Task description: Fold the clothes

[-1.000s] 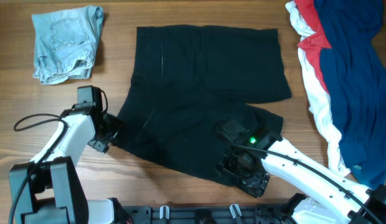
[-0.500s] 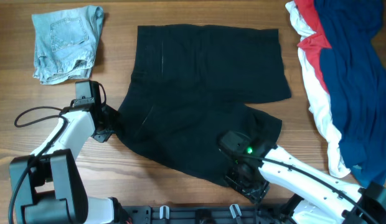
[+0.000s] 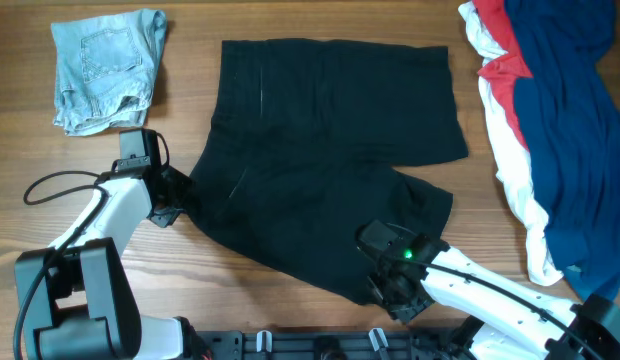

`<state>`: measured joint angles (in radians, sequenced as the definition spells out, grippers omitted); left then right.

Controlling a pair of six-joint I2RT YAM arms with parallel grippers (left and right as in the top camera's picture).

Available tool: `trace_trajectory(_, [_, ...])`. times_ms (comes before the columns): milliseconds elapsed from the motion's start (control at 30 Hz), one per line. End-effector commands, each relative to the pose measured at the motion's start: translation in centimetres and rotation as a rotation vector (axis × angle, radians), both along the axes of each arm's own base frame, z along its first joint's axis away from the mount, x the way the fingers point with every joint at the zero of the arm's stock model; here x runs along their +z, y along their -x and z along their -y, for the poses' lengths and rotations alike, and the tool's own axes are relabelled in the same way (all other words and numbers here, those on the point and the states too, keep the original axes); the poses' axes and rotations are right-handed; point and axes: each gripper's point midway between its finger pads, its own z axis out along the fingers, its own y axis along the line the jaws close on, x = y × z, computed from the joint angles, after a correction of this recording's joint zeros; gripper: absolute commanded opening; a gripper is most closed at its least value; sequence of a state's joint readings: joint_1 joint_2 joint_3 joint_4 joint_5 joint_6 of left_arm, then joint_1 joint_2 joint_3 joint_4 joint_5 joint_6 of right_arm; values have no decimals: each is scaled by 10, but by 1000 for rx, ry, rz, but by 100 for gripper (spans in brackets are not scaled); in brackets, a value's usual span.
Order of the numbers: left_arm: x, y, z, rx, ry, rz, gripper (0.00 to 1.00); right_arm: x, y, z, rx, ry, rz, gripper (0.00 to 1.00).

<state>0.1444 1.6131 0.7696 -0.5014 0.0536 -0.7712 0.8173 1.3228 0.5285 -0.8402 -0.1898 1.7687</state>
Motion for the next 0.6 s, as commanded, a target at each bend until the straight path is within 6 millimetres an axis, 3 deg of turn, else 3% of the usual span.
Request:
trace_trajectory(0, [-25,20,5,-5,22,-87,6,-10,12,19,82,61,-28,4])
trace_trajectory(100, [-25,19,5,-6,21,-82,4,1,13,24,101,93,-37,4])
trace_trajectory(200, [-10,10,2,-8,11,-23,4,43,-13,35,149,159,99,4])
trace_trajectory(333, [56,-8,-7,-58,18,215,4,127,-81,38,272,126,488,4])
trace_trajectory(367, [80,-6,-14,-42,-1,280,4,146,-94,46,274,133,558,4])
trace_trajectory(433, [106,0,-27,-1,-20,354,4,181,-122,73,299,175,654,4])
trace_trajectory(567, [149,13,-24,-78,-40,433,4,219,-143,99,344,185,727,4])
